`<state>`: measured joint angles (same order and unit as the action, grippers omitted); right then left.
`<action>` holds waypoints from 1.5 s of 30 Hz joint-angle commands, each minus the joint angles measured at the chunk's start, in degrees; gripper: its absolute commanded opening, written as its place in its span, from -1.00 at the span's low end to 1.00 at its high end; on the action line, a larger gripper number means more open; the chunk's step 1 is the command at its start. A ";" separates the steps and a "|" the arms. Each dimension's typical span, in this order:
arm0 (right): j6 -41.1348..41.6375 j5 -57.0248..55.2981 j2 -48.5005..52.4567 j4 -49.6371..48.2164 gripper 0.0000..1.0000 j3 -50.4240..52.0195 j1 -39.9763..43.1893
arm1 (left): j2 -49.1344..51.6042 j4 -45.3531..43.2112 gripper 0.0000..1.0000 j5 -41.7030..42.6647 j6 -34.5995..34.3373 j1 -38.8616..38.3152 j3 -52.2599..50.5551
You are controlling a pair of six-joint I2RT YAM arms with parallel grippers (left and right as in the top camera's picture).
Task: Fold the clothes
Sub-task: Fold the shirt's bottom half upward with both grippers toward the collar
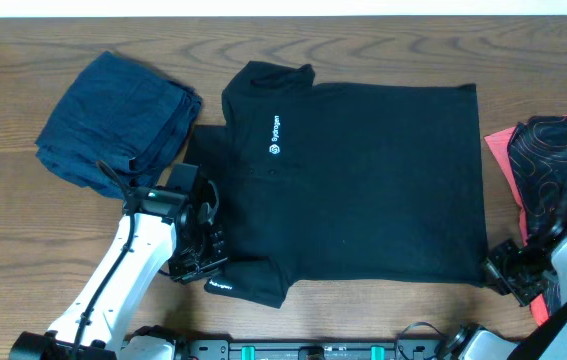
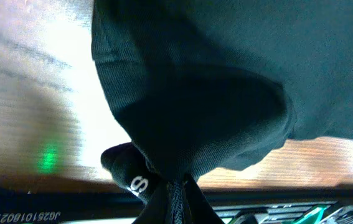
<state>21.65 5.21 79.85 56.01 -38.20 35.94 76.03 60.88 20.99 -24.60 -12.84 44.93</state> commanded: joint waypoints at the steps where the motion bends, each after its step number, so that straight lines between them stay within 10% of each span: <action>1: -1.16 1.05 -4.11 3.96 -0.98 -4.44 0.33 | -0.96 2.64 -0.88 -0.68 1.03 0.31 0.85; 10: -1.14 10.23 -10.54 7.04 -0.98 -5.62 0.33 | -7.56 6.91 -0.88 -0.66 1.01 0.28 1.05; 45: 10.80 28.92 2.29 -31.23 -0.98 -5.70 -2.38 | -4.09 -39.10 -0.87 -2.45 9.42 4.83 3.87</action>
<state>29.15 32.32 81.87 26.41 -43.05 34.92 71.22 23.62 19.35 -17.82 -8.97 47.40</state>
